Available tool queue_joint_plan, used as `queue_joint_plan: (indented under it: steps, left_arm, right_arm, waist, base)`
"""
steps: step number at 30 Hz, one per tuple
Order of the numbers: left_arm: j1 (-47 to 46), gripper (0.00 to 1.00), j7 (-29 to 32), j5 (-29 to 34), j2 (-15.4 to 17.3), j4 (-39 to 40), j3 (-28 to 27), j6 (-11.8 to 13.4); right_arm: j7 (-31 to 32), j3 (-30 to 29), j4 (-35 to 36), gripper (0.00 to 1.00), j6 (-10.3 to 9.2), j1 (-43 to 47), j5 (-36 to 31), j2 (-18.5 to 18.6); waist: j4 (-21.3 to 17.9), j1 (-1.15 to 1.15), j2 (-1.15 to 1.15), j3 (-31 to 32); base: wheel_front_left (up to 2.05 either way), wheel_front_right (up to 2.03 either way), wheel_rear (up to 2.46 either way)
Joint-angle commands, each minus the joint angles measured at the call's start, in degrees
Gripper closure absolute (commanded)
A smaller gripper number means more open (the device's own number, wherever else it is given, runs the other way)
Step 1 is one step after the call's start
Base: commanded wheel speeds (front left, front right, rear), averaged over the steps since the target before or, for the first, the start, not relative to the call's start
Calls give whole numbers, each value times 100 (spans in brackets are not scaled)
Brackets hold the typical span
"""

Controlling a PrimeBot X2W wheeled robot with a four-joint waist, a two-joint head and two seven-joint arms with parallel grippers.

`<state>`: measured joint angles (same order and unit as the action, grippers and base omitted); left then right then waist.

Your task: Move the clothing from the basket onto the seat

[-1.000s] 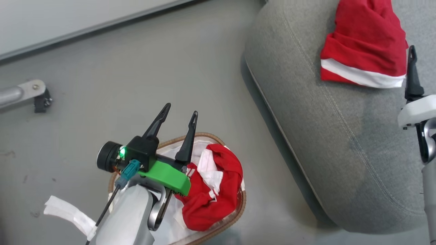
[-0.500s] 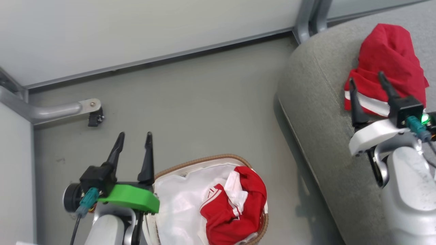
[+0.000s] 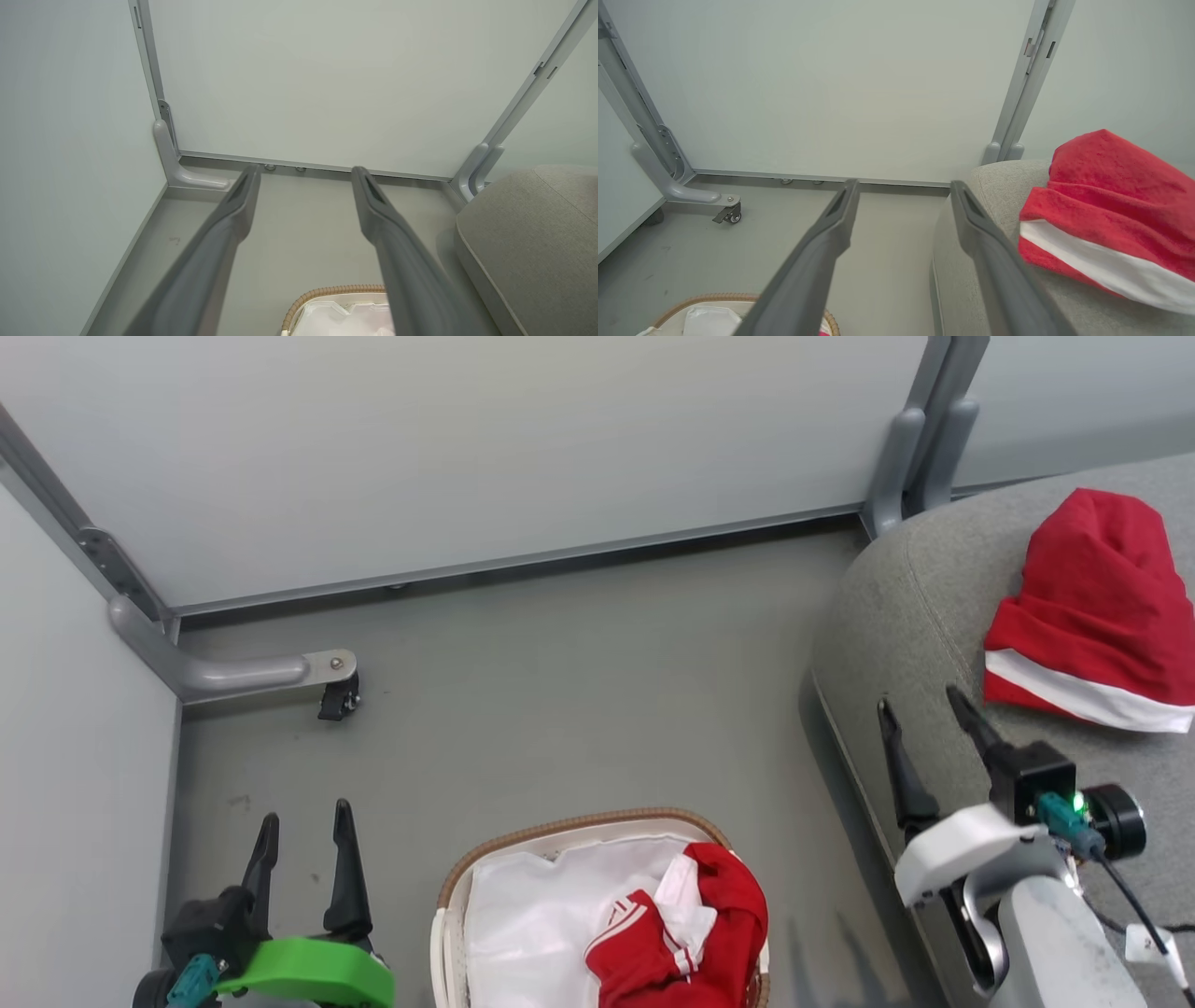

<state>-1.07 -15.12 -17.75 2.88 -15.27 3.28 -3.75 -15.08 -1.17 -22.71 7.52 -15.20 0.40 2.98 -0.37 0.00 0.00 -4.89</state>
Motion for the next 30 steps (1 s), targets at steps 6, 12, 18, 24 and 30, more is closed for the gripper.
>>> queue_joint_plan:
  steps: [6, 12, 18, 24, 30]
  left_arm:
    - [228, 0, -5, -62, 4, -90, 53, 62]
    - [244, 0, -5, -103, 3, -210, 78, 75]
    - [187, 0, -5, -122, 4, -253, 109, 73]
    - [184, 0, -5, -132, 4, -260, 122, 77]
    - [182, 0, -5, -145, 4, -236, 124, 69]
  right_arm:
    - [-15, 73, 132, 0, -6, 524, 369, 1]
    - [-15, 174, 257, 0, -6, 656, 533, 1]
    - [-14, 186, 324, 0, -6, 639, 508, 0]
    - [-14, 176, 330, 0, -6, 653, 512, -1]
    - [-14, 191, 308, 0, -6, 631, 530, 0]
  waist:
    - [111, 0, 0, 148]
    - [78, 0, 0, 155]
    - [66, 0, 0, 169]
    - [80, 0, 0, 188]
    - [88, 0, 0, 182]
  base:
    - [0, 0, 0]
    - [0, 0, 0]
    - [0, 0, 0]
    - [0, 0, 0]
    - [0, 0, 0]
